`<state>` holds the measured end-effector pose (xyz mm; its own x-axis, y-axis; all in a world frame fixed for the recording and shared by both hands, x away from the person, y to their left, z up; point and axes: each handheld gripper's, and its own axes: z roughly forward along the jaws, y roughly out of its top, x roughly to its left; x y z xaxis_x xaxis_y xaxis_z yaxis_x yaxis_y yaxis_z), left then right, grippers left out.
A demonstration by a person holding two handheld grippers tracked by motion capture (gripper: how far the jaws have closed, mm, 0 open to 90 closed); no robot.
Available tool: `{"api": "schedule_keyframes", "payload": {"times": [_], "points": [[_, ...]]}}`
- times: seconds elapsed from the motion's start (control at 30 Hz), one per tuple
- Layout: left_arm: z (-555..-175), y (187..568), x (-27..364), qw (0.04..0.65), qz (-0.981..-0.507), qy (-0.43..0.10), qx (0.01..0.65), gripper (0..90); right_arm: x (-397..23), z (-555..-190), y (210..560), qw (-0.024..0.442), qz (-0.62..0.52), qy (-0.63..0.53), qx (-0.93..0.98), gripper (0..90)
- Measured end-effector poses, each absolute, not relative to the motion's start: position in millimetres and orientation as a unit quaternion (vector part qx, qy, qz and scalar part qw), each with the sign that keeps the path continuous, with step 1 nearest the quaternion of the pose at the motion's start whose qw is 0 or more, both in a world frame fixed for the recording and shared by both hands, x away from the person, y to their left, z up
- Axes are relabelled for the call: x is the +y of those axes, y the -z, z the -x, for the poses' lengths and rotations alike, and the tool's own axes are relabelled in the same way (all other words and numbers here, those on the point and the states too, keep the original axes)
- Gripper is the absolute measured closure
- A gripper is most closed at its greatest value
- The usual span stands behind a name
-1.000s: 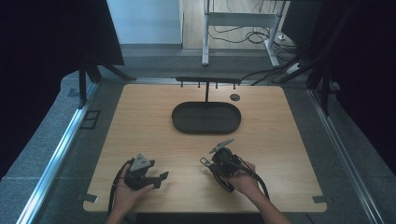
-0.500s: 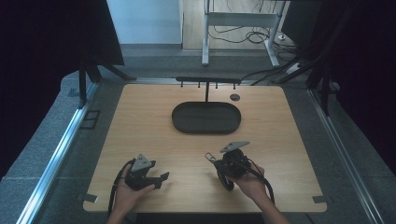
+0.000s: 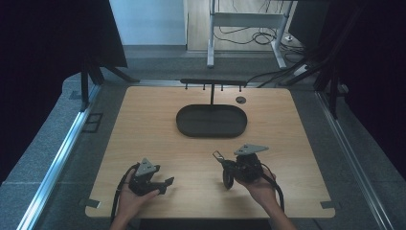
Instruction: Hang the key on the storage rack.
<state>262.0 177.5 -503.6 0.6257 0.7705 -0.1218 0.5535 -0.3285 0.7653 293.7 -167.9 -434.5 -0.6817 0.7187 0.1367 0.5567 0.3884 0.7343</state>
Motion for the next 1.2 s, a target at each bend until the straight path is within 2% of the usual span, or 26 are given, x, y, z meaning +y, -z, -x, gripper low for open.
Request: {"api": "schedule_keyframes", "payload": {"times": [1.2], "points": [[-262.3, 504.9, 175.6, 0.406, -0.806, -0.133, 0.41, 25.4, -179.6, -298.8, 412.6, 0.146, -0.384, -0.449, 0.793, 80.8]]}}
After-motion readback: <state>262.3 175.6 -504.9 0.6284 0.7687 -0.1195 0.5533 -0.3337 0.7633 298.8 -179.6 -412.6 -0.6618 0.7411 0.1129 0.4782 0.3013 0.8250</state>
